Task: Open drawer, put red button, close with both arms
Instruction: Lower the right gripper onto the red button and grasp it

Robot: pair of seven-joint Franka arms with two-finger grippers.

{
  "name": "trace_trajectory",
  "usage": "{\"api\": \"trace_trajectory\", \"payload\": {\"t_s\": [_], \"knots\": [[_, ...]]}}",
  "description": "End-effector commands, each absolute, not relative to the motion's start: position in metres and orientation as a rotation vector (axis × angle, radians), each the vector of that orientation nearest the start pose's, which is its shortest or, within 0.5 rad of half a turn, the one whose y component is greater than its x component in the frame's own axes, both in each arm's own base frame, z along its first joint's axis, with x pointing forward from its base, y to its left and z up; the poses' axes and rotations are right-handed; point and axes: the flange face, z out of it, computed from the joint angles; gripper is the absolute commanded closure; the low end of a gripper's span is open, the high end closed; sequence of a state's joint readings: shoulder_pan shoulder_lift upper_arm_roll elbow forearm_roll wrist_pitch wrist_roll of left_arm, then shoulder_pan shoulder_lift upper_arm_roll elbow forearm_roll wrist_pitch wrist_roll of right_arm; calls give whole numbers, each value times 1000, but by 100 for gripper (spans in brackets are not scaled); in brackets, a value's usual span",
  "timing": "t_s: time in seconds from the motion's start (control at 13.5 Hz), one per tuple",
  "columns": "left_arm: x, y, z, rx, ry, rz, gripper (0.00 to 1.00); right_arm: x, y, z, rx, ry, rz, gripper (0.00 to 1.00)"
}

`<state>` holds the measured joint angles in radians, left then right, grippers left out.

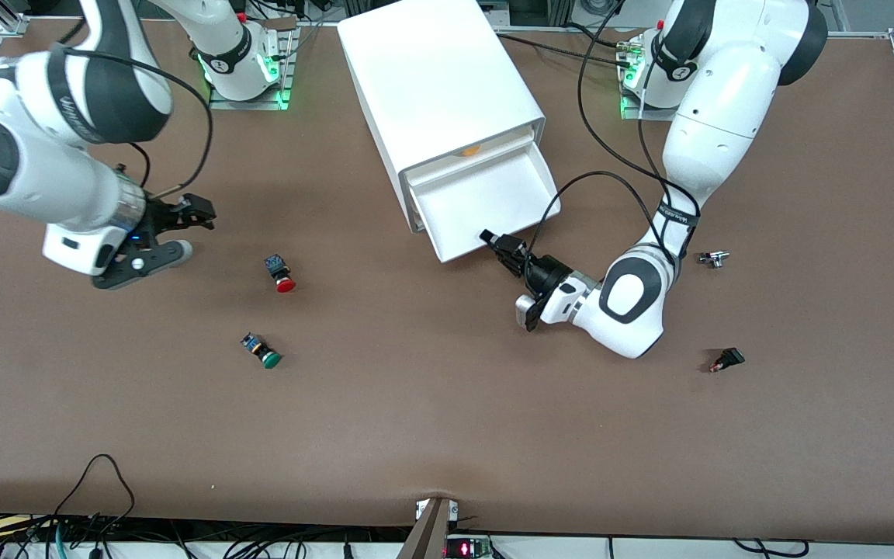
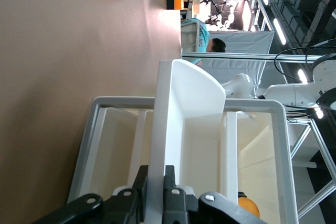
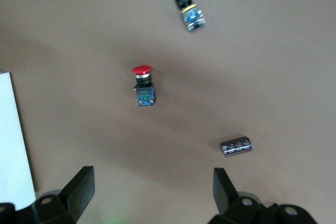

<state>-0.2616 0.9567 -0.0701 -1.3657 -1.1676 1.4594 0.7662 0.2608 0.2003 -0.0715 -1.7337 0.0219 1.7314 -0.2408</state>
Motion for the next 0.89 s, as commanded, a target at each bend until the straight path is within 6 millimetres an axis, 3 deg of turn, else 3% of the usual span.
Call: {"api": "trace_trajectory", "payload": {"t_s": [0.0, 0.3, 0.44, 0.67, 0.81], "knots": [[620, -310, 160, 1728, -548, -533, 100, 569, 124, 404, -3045, -702, 300, 0], [630, -306, 171, 1770, -605, -519, 100, 548, 136, 332, -3045, -748, 150, 0], [641, -292, 175, 1800, -605, -495, 100, 532, 138, 291, -3044, -765, 63, 0], [646, -287, 179, 1830, -624, -485, 98, 523, 151, 247, -3030, -802, 19, 0], [644, -289, 182, 1840, -619, -499, 24, 523, 158, 231, -3024, -825, -2, 0]]}}
